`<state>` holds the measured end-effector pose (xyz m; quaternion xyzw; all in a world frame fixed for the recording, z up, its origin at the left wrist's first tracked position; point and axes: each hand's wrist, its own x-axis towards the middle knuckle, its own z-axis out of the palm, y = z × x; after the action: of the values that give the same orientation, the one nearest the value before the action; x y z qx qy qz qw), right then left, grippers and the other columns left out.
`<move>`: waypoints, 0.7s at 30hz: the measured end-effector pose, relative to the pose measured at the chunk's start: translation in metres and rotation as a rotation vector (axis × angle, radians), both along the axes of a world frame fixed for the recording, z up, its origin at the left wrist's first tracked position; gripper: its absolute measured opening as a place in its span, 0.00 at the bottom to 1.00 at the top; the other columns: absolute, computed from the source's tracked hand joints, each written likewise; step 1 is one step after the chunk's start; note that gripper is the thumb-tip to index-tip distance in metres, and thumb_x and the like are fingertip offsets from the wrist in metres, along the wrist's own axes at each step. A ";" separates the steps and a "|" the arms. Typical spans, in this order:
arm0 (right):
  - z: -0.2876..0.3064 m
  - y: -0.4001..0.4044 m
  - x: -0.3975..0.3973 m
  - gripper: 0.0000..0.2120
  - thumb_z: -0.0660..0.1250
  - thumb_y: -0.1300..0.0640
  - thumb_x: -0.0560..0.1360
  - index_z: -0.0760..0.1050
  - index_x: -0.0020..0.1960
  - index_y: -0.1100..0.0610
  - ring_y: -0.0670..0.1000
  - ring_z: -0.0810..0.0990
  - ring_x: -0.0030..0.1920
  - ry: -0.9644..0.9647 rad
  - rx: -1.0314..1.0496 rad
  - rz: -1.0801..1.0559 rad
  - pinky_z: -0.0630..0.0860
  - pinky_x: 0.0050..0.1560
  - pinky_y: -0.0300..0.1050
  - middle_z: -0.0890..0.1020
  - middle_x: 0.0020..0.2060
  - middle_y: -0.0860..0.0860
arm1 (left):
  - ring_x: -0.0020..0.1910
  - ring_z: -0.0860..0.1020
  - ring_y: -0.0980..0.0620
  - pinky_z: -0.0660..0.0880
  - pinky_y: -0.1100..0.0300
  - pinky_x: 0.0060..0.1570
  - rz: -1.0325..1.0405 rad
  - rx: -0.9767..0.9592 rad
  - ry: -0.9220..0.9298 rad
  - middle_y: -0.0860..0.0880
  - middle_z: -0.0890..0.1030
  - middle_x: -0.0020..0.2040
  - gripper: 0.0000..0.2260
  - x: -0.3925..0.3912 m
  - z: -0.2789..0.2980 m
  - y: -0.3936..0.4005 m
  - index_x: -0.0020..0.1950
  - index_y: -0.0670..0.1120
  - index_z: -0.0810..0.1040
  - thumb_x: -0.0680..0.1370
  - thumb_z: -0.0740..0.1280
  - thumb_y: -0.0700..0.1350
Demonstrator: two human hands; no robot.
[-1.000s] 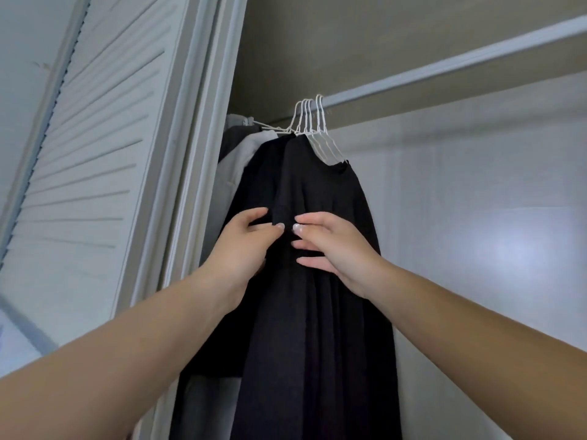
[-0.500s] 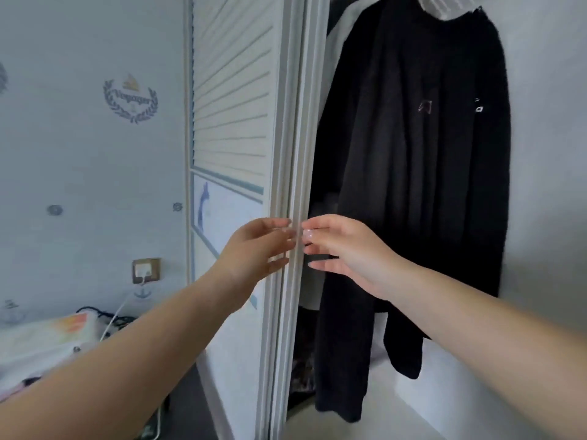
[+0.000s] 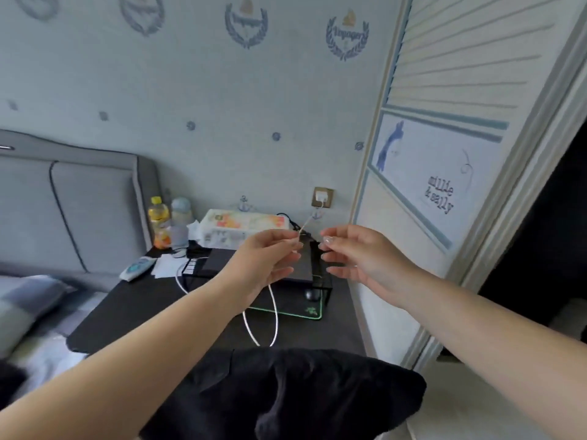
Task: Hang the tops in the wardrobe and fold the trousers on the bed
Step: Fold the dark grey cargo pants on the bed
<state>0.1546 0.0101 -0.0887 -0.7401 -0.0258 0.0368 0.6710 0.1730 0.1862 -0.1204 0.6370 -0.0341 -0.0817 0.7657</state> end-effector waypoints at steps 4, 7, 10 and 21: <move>-0.019 0.087 0.019 0.04 0.65 0.61 0.78 0.77 0.49 0.55 0.44 0.81 0.38 0.057 0.012 0.128 0.80 0.42 0.41 0.82 0.40 0.49 | 0.45 0.81 0.55 0.77 0.58 0.47 0.171 -0.015 0.072 0.50 0.83 0.47 0.04 -0.015 -0.024 0.090 0.51 0.48 0.80 0.78 0.68 0.42; -0.034 0.162 0.026 0.04 0.65 0.61 0.78 0.77 0.48 0.54 0.44 0.81 0.39 0.112 0.033 0.228 0.80 0.42 0.41 0.82 0.41 0.49 | 0.42 0.81 0.57 0.77 0.60 0.45 0.313 -0.018 0.103 0.52 0.84 0.45 0.04 -0.031 -0.039 0.167 0.50 0.48 0.80 0.78 0.67 0.41; -0.048 0.233 0.027 0.04 0.65 0.60 0.78 0.78 0.49 0.54 0.46 0.81 0.42 0.152 0.056 0.327 0.80 0.45 0.44 0.82 0.41 0.50 | 0.43 0.80 0.56 0.78 0.59 0.49 0.438 0.008 0.140 0.52 0.83 0.44 0.04 -0.047 -0.051 0.241 0.51 0.47 0.80 0.78 0.67 0.42; -0.113 0.484 0.034 0.03 0.65 0.60 0.78 0.77 0.48 0.54 0.46 0.80 0.41 0.300 0.022 0.641 0.79 0.43 0.41 0.82 0.39 0.49 | 0.43 0.80 0.53 0.76 0.59 0.47 0.796 0.014 0.279 0.48 0.83 0.44 0.04 -0.121 -0.122 0.481 0.51 0.46 0.80 0.78 0.67 0.41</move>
<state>0.1884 0.4940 -0.2019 -0.6736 -0.1584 0.3534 0.6295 0.0525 0.6674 -0.2424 0.5884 0.3191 0.1347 0.7306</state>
